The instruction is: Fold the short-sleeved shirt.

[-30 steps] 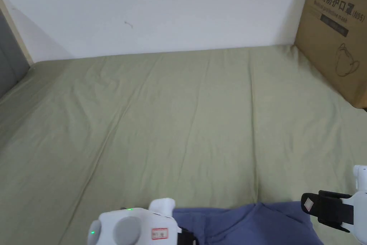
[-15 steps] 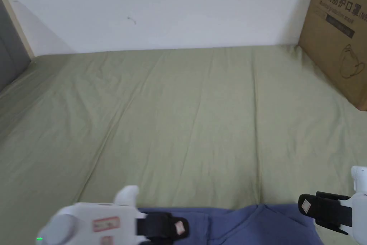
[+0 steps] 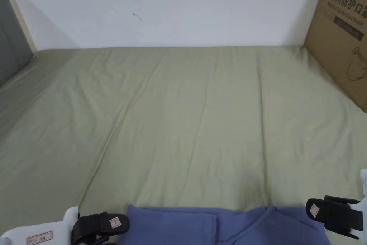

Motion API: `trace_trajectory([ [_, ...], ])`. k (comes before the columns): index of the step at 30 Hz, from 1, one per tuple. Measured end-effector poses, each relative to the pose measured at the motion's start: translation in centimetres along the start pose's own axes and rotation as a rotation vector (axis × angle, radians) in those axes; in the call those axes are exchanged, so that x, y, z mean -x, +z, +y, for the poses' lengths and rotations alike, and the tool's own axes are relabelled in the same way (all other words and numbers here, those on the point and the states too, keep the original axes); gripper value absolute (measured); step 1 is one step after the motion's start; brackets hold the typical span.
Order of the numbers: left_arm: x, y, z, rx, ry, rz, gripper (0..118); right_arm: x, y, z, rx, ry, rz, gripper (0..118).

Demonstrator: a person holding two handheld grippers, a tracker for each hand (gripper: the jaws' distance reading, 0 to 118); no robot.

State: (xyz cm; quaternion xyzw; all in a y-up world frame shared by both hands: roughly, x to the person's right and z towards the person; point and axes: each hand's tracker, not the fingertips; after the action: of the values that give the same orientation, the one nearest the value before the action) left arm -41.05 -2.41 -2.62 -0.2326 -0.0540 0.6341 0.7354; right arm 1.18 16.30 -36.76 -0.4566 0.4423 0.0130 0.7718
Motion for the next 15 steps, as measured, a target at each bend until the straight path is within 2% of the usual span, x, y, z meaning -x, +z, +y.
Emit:
trace_trajectory([
  [2, 1.4, -1.6, 0.5, 0.040, 0.064, -0.114, 118, -0.1, 0.2, 0.3, -0.006, -0.011, -0.003, 0],
  [3, 2.0, -2.5, 0.3, 0.100, 0.111, -0.139, 117, 0.0, 0.4, 0.5, -0.007, -0.018, -0.003, 0],
  [4, 2.2, -3.3, 0.2, 0.134, 0.102, -0.149, 113, 0.0, 0.4, 0.6, -0.007, -0.025, -0.002, 0],
  [5, 2.3, -3.4, 0.1, 0.131, 0.057, -0.114, 94, 0.0, 0.4, 0.7, -0.007, -0.028, -0.001, 0],
  [6, 2.8, -3.6, 0.5, 0.130, 0.024, -0.050, 60, 0.1, 0.4, 0.7, -0.008, -0.029, -0.002, 0],
  [7, 3.7, -4.0, 0.5, 0.141, 0.020, 0.061, 13, 0.1, 0.3, 0.7, -0.011, -0.030, -0.005, 0],
  [8, 4.5, -4.4, 0.3, 0.148, 0.006, 0.192, 10, 0.2, 0.3, 0.7, -0.012, -0.030, -0.005, 0],
  [9, 4.0, -3.8, 0.2, 0.109, 0.059, 0.029, 10, 0.2, 0.1, 0.7, -0.010, -0.031, -0.004, 0],
  [10, 3.4, -3.4, 0.5, 0.105, 0.032, 0.054, 10, 0.3, -0.1, 0.7, -0.005, -0.033, -0.002, 0],
  [11, 2.9, -3.6, 0.3, 0.119, -0.021, 0.149, 9, 0.4, -0.2, 0.6, 0.001, -0.034, 0.001, 0],
  [15, -3.0, -2.9, -0.7, 0.059, -0.195, 0.366, 10, 0.9, -0.7, 0.7, 0.017, -0.018, 0.017, 0],
])
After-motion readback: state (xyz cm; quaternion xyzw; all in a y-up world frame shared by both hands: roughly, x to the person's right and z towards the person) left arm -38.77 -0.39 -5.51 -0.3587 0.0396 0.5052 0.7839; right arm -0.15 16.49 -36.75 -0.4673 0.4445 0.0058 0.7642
